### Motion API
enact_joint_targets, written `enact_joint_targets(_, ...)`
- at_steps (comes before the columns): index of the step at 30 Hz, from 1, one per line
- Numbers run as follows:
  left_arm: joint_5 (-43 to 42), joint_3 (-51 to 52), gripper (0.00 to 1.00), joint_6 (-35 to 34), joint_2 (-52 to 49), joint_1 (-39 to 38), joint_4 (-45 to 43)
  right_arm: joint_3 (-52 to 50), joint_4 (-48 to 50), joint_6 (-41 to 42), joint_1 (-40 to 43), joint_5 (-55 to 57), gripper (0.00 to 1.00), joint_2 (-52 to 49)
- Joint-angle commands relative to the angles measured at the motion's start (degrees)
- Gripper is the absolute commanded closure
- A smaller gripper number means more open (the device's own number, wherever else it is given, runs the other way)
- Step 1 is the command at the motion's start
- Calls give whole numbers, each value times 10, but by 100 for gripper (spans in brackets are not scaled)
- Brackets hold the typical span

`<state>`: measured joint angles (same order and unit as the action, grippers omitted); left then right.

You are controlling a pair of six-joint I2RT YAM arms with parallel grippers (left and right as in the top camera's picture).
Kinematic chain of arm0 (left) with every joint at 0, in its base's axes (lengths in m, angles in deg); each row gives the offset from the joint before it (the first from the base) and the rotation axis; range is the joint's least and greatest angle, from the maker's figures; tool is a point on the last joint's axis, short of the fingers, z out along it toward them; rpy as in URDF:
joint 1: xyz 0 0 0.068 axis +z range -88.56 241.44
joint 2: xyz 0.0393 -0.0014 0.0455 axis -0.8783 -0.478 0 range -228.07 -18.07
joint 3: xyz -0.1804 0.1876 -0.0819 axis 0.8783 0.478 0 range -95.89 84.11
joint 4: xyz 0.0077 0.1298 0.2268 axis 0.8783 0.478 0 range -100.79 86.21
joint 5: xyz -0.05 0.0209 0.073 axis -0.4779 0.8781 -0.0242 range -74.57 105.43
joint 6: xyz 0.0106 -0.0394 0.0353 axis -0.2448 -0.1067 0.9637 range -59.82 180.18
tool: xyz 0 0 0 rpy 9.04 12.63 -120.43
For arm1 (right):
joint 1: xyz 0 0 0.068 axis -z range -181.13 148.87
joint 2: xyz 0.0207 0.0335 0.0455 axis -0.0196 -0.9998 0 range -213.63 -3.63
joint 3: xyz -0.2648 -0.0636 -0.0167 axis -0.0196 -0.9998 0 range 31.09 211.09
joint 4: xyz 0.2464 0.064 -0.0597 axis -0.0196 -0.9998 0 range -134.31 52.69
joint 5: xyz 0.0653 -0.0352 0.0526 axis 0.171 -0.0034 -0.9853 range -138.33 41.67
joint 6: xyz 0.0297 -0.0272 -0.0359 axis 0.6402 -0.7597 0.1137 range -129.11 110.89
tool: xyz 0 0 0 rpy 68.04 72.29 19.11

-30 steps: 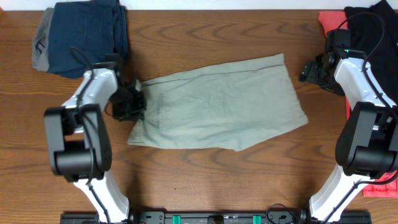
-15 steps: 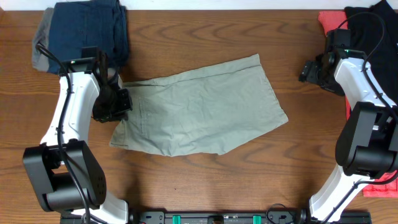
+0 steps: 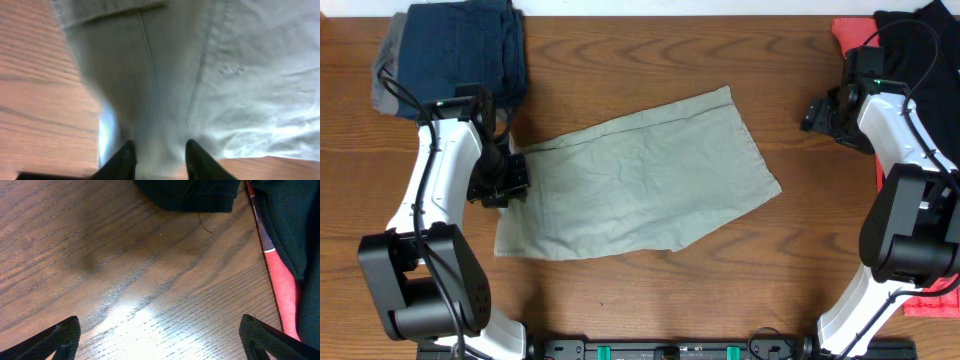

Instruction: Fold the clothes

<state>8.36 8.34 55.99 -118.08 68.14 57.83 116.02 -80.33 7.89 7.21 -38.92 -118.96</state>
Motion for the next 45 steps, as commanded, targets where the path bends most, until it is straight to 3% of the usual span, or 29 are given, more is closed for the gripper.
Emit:
enact_joint_targets(1, 18, 7, 41, -7, 0, 1, 2, 0, 0, 8, -5, 0, 1, 18)
enact_joint_targets(6, 17, 7, 20, -24, 0, 1, -18, 0, 0, 8, -5, 0, 1, 18)
enact_joint_targets(11, 17, 7, 7, -24, 0, 1, -35, 0, 0, 8, -5, 0, 1, 18)
enact_joint_targets(18, 13, 14, 5, -37, 0, 1, -51, 0, 0, 8, -5, 0, 1, 18)
enact_joint_targets(31, -15, 88, 2, -67, 0, 1, -176, 0, 0, 8, -5, -4, 1, 18)
enact_joint_targets(37, -14, 88, 2, -67, 0, 1, -193, 0, -13, 15, -5, -216, 1, 18)
enact_joint_targets(41, -15, 88, 2, -70, 0, 1, -200, 0, 43, -67, -24, -406, 1, 18)
enact_joint_targets(45, -15, 88, 2, -76, 0, 1, -201, 3, 76, -88, -77, -385, 1, 18)
